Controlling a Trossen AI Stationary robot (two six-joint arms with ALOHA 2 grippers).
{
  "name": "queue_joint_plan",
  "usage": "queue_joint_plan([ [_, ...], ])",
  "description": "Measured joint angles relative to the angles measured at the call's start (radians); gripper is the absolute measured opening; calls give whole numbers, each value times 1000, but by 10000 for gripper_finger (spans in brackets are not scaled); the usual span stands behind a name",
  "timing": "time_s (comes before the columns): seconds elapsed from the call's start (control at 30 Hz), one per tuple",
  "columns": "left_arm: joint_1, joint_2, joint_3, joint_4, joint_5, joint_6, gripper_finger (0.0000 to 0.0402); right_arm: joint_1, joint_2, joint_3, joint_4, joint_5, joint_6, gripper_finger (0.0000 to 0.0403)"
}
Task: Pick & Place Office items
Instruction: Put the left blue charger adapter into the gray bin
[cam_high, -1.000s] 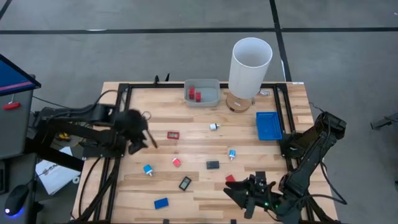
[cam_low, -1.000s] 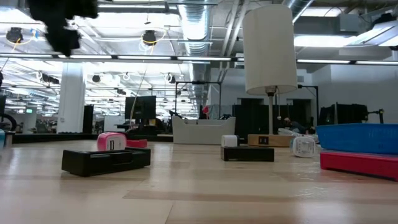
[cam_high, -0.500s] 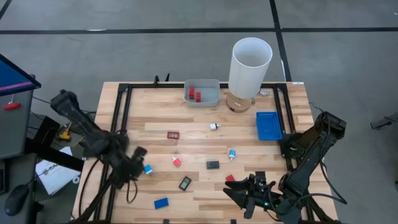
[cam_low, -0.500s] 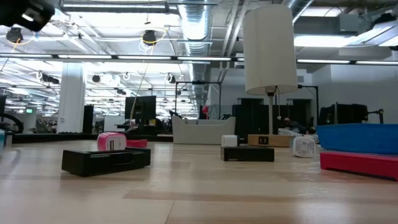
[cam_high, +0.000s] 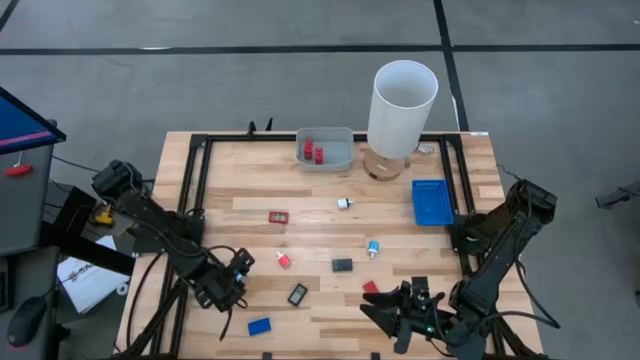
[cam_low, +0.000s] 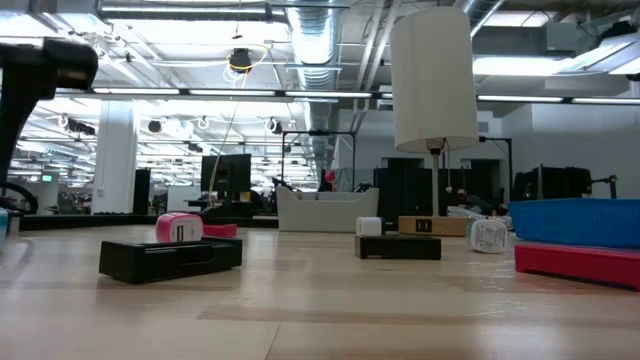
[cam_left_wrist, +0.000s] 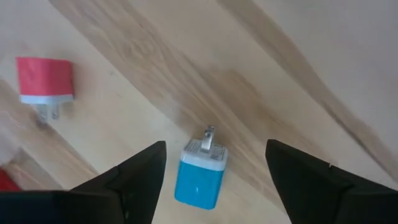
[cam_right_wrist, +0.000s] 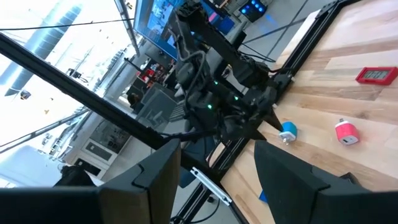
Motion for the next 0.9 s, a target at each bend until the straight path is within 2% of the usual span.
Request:
queue_joint_plan([
  [0.17,17,-14,-79,28,-61,-37,263,6,0,0,19,0,-16,198],
  [0.33,71,-29,-111,44,-59,-49,262,10,0,0,20,-1,-16,198],
  [0.5,126,-29,-132,81,25,-26,262,11,0,0,23,-1,-16,198],
  [0.63,162,-29,-136,88,35,-26,257,11,0,0,24,-1,-16,198],
  [0.73,198,-29,-136,84,40,-26,240,11,0,0,24,-1,-16,198],
  [0.9,252,-29,-136,91,120,-49,198,12,0,0,24,-1,-16,198],
])
